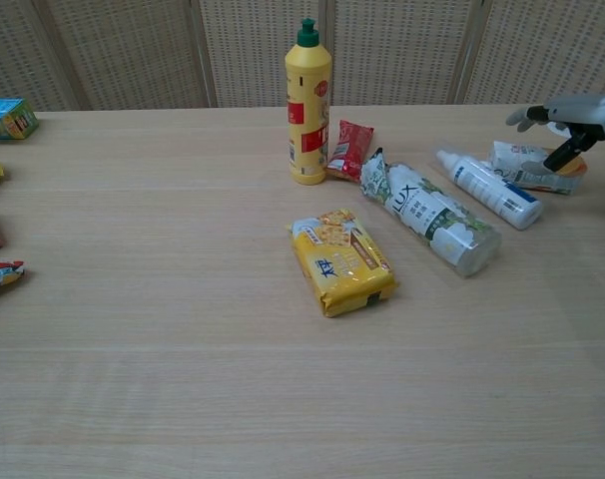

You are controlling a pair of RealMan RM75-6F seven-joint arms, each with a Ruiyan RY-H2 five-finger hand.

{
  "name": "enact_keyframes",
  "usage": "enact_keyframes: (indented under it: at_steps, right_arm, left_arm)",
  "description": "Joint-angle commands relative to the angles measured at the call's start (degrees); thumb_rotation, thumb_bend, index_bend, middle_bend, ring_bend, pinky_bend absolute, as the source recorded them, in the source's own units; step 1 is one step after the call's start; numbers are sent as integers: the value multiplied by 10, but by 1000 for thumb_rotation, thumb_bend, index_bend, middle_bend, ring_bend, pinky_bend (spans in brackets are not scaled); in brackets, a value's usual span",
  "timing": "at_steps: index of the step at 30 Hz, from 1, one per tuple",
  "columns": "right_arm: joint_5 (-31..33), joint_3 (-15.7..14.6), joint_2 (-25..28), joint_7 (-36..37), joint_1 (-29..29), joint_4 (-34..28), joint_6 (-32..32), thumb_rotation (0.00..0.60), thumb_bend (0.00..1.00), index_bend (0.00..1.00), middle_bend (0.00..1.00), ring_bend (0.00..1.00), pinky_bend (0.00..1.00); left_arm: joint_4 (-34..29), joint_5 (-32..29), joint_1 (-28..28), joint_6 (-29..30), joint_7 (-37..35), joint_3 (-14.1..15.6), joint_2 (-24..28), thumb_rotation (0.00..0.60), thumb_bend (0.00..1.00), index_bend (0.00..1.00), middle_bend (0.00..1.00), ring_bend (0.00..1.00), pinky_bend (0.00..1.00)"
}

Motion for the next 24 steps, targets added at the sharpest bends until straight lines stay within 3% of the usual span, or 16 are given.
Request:
enact_keyframes:
  at_steps: [1, 24]
  right_arm:
    - [-6, 1, -9, 3, 3, 17, -6, 519, 458, 0, 0, 0, 0]
    - [-8, -1, -71, -23, 17, 140, -71, 535, 458, 0, 0, 0, 0]
  left_arm:
    - [-1, 1, 0, 0, 2, 0, 0, 600, 317, 0, 0, 0, 0]
    - [-8, 4, 2, 1, 5, 1, 6, 600, 318, 0, 0, 0, 0]
